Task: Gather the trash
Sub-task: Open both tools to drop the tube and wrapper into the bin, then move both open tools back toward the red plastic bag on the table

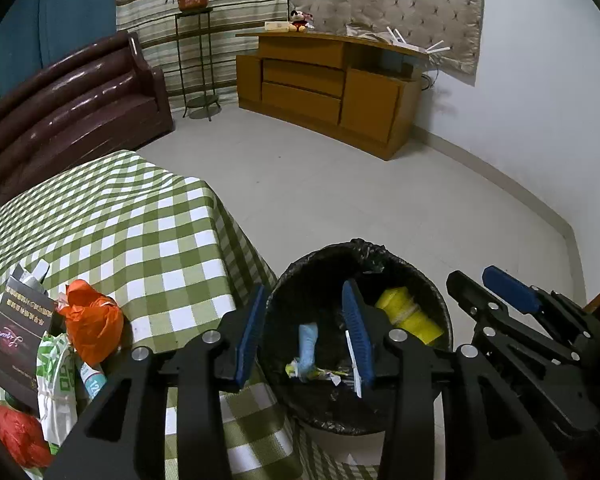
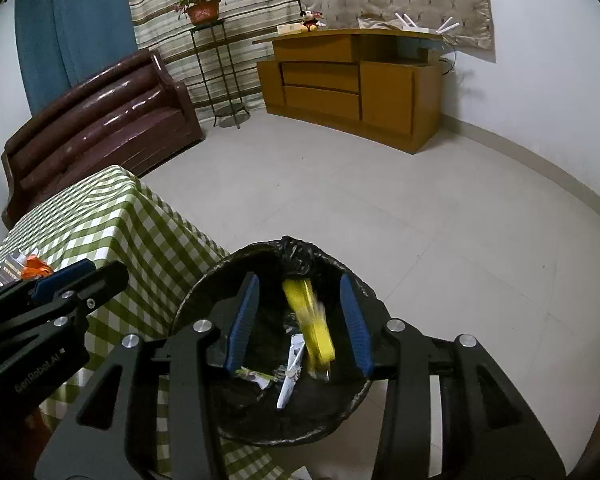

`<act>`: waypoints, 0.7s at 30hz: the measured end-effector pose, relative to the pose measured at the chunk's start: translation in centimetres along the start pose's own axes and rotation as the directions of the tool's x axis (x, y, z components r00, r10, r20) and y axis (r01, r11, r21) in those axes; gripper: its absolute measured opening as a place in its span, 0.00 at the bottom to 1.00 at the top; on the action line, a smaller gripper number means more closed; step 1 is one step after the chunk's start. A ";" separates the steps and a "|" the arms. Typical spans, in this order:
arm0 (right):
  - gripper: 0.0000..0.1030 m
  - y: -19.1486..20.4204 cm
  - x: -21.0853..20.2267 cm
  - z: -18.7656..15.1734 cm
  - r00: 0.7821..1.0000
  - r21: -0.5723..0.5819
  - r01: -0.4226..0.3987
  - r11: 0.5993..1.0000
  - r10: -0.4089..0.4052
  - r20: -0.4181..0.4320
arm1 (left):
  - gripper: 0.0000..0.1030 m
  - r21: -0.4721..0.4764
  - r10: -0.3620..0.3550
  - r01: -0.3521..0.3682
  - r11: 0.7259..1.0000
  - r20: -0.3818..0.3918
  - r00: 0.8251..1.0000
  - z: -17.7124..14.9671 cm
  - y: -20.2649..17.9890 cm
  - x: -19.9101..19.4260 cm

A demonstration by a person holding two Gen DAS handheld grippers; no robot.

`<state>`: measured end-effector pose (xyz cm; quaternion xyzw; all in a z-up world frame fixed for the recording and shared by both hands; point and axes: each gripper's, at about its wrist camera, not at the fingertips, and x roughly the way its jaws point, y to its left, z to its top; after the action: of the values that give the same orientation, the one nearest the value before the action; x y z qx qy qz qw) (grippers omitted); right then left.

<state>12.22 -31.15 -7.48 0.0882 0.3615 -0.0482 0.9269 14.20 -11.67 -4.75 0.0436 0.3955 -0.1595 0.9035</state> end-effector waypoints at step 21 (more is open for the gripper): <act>0.41 2.1 -1.9 -0.2 1.000 -0.040 -0.017 0.999 0.017 0.006 | 0.46 -0.053 0.028 -0.026 0.998 0.041 0.999 -1.2 2.9 -4.0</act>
<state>11.02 -28.98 -6.02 0.0726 0.3588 -0.0334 0.9300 11.75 -7.70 -2.78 0.0221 0.3802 -0.1378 0.9143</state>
